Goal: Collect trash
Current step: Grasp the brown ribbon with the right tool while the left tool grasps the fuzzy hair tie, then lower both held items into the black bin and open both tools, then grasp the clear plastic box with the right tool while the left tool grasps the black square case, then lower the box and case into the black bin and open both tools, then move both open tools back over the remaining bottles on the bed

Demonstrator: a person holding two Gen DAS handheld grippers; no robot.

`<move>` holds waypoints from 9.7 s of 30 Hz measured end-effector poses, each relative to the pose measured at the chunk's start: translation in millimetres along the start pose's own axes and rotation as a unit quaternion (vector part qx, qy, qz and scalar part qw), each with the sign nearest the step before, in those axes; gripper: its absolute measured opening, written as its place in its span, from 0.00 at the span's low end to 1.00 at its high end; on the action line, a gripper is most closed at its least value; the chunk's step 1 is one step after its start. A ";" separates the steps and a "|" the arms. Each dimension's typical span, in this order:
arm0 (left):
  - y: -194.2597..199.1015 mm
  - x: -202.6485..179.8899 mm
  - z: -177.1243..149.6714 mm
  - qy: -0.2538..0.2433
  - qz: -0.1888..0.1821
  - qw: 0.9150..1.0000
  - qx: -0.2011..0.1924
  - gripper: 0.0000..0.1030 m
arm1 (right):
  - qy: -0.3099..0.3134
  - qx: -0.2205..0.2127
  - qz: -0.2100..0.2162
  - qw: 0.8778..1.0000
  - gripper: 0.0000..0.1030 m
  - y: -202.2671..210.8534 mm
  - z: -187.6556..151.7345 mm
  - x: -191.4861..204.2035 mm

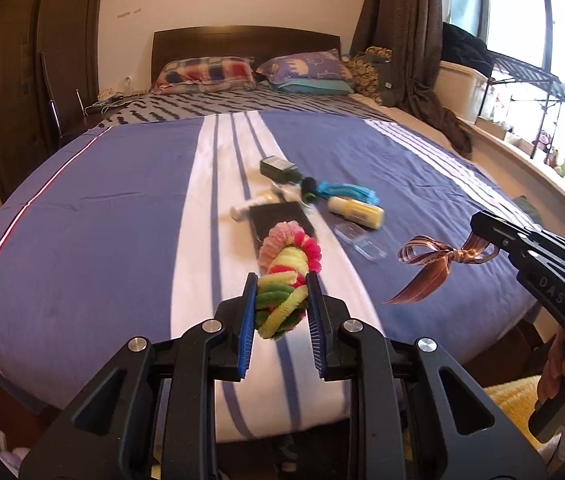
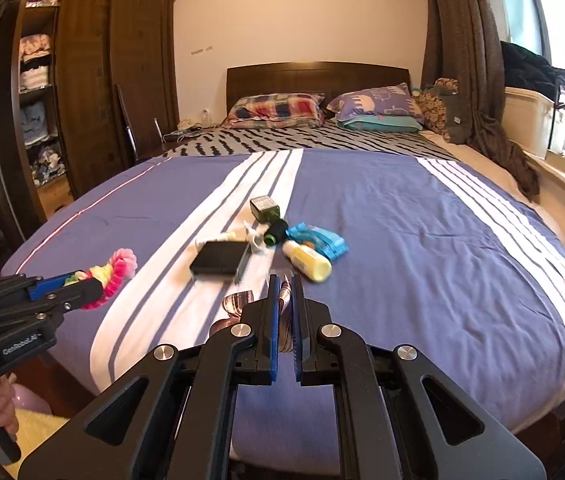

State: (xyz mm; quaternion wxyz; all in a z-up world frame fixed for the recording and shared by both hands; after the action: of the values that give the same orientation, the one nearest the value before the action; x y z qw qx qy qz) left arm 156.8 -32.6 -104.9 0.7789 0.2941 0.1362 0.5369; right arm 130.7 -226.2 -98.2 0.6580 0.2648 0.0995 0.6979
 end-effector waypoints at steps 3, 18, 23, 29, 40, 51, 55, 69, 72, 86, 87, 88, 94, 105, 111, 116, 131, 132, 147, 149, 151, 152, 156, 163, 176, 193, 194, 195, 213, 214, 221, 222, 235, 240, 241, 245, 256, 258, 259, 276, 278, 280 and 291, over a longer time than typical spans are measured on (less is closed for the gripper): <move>12.4 -14.7 -12.2 -0.002 -0.007 1.000 0.001 0.22 | 0.007 -0.004 -0.010 1.000 0.06 19.0 -11.7 -4.8; 35.6 -63.1 -84.9 -0.012 -0.037 0.999 0.033 0.22 | 0.035 0.030 -0.040 0.998 0.06 49.6 -88.0 -25.4; 23.6 -76.1 -118.7 -0.005 -0.069 0.996 0.061 0.22 | 0.033 0.071 -0.037 0.996 0.07 39.6 -123.2 -32.1; -9.3 -79.8 -165.6 0.008 -0.078 0.990 0.113 0.22 | 0.029 0.118 -0.036 0.992 0.07 18.6 -162.5 -35.9; -69.5 -88.0 -236.6 0.037 -0.107 0.973 0.203 0.22 | 0.020 0.206 -0.041 0.977 0.06 -32.0 -231.5 -38.1; -113.5 -103.7 -279.6 0.028 -0.127 0.951 0.281 0.22 | -0.040 0.308 0.000 0.950 0.06 -75.3 -282.3 -40.4; -121.1 -105.4 -284.5 0.024 -0.131 0.947 0.291 0.22 | -0.045 0.320 0.002 0.946 0.07 -82.7 -286.7 -38.4; -113.3 -94.7 -274.4 0.028 -0.112 0.954 0.277 0.46 | -0.072 0.298 0.017 0.952 0.48 -81.0 -267.2 -35.7; -102.4 -87.4 -264.3 0.027 -0.095 0.960 0.263 0.58 | -0.078 0.284 0.014 0.956 0.53 -75.0 -257.1 -38.3; -32.8 -48.2 -147.9 -0.006 -0.019 0.991 0.134 0.85 | -0.057 0.108 -0.011 0.992 0.90 -11.1 -122.1 -48.7; -31.6 -46.7 -140.3 -0.009 -0.017 0.992 0.127 0.85 | -0.055 0.099 -0.009 0.994 0.90 -11.0 -112.1 -48.4; -30.5 -43.4 -129.9 -0.012 -0.012 0.993 0.118 0.85 | -0.051 0.089 -0.009 0.995 0.90 -12.5 -100.8 -47.9; -47.0 -20.4 -91.7 -0.015 0.008 0.995 0.100 0.85 | -0.028 0.082 -0.012 0.996 0.90 -43.1 -73.3 -42.2; -98.3 17.1 -60.0 -0.012 0.016 0.994 0.106 0.85 | -0.018 0.106 -0.004 0.994 0.65 -126.4 -57.7 -21.3; -118.2 29.2 -37.9 -0.011 0.015 0.995 0.098 0.85 | 0.004 0.108 0.000 0.994 0.51 -159.0 -41.8 -9.5; -129.5 30.1 -20.8 -0.013 0.008 0.996 0.090 0.85 | 0.020 0.104 -0.002 0.994 0.34 -168.0 -37.9 -8.0; -189.0 13.2 31.5 0.004 -0.018 0.997 0.078 0.87 | -0.003 0.108 -0.007 0.994 0.33 -142.5 -36.2 -32.0; -193.2 14.2 32.5 0.006 -0.015 0.997 0.081 0.87 | -0.004 0.108 -0.006 0.994 0.33 -142.7 -36.0 -32.7; -195.1 10.6 21.0 0.014 -0.026 0.994 0.101 0.74 | 0.001 0.093 -0.011 0.996 0.33 -132.9 -36.2 -38.7; -180.6 4.6 13.0 0.005 -0.026 0.995 0.100 0.74 | 0.009 0.075 -0.028 0.997 0.33 -121.7 -34.9 -40.5; -165.2 -0.4 5.8 -0.003 -0.023 0.995 0.097 0.73 | 0.020 0.058 -0.046 0.997 0.33 -112.0 -33.3 -42.0; -156.2 -3.5 1.9 -0.010 -0.022 0.995 0.094 0.73 | 0.023 0.053 -0.050 0.997 0.33 -105.4 -32.9 -42.6; -120.5 -14.3 -12.9 -0.016 -0.026 0.996 0.082 0.73 | 0.015 0.054 -0.043 0.998 0.33 -82.7 -38.3 -43.3; -71.0 -27.5 -34.7 -0.010 -0.033 0.997 0.063 0.73 | 0.024 0.051 -0.040 0.998 0.33 -40.4 -60.3 -34.7; -24.8 -53.4 -97.5 -0.009 -0.047 0.996 0.074 0.73 | 0.026 0.076 -0.028 0.996 0.33 0.0 -117.7 -26.8; -15.7 -70.5 -173.2 0.005 -0.057 0.991 0.122 0.73 | 0.020 0.131 -0.006 0.991 0.33 7.8 -171.8 -23.6; -17.4 -71.9 -177.4 0.006 -0.059 0.990 0.126 0.73 | 0.018 0.139 -0.005 0.990 0.33 4.9 -177.2 -24.5; -19.8 -73.7 -182.8 0.005 -0.061 0.989 0.132 0.73 | 0.018 0.143 -0.006 0.990 0.33 3.0 -180.7 -24.5; -88.0 -91.2 -265.9 0.020 -0.094 0.964 0.247 0.73 | -0.028 0.291 0.003 0.956 0.33 -53.7 -267.2 -36.1; -92.3 -92.3 -269.7 0.022 -0.098 0.962 0.254 0.73 | -0.030 0.297 0.003 0.954 0.33 -56.6 -270.9 -36.4; -111.2 -95.8 -287.9 0.022 -0.117 0.951 0.285 0.73 | -0.040 0.338 -0.001 0.940 0.33 -78.8 -291.5 -35.1; -113.6 -96.2 -288.8 0.023 -0.120 0.950 0.288 0.73 | -0.041 0.341 0.000 0.939 0.33 -80.8 -291.5 -33.6; -114.7 -93.4 -287.7 0.025 -0.120 0.948 0.294 0.82 | -0.048 0.329 0.002 0.943 0.45 -88.3 -273.3 -34.7; -100.1 -87.7 -270.9 0.028 -0.108 0.956 0.272 0.86 | -0.056 0.284 -0.011 0.957 0.71 -72.9 -246.3 -41.9; -97.3 -86.8 -267.3 0.029 -0.106 0.957 0.267 0.86 | -0.055 0.275 -0.014 0.960 0.73 -69.6 -241.2 -42.8; -80.7 -77.6 -246.3 0.031 -0.095 0.967 0.234 0.86 | -0.055 0.228 -0.019 0.972 0.81 -51.3 -214.5 -47.9; -28.9 -48.4 -154.5 0.013 -0.048 0.991 0.128 0.86 | -0.049 0.092 0.000 0.995 0.87 4.6 -125.2 -43.0; -22.2 -43.8 -138.6 0.009 -0.040 0.993 0.112 0.86 | -0.047 0.077 0.003 0.996 0.89 8.3 -109.3 -43.8; -19.5 -40.9 -129.4 0.006 -0.035 0.994 0.104 0.86 | -0.045 0.070 0.002 0.997 0.89 8.7 -101.8 -43.7; -42.4 16.3 -34.6 -0.003 0.015 0.998 0.057 0.89 | -0.024 0.034 -0.023 0.999 0.90 -40.1 -15.4 -45.1; -53.4 21.4 -28.5 -0.003 0.016 0.998 0.060 0.89 | -0.023 0.042 -0.029 0.998 0.89 -56.3 -8.8 -47.6; -70.7 26.1 -20.5 -0.004 0.016 0.998 0.064 0.89 | -0.022 0.047 -0.034 0.998 0.89 -68.8 -5.6 -47.1; -165.7 59.8 -3.5 0.003 0.015 0.993 0.115 0.88 | 0.003 0.116 -0.053 0.992 0.79 -173.7 -6.2 -41.0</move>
State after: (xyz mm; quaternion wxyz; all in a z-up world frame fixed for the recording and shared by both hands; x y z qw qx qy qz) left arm 303.4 -18.2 -201.6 0.7313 0.3823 0.1953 0.5300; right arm 277.7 -244.9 -197.8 0.6583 0.3322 0.1956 0.6466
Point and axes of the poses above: each gripper's, at about its wrist camera, not at the fingertips, and y roughly against the way its jaws point, x to its left, z to its top, the point moved 7 cm from there along -y, roughly the way its jaws point, and after that the axes turned 13 degrees about -y, right-handed, at the moved point
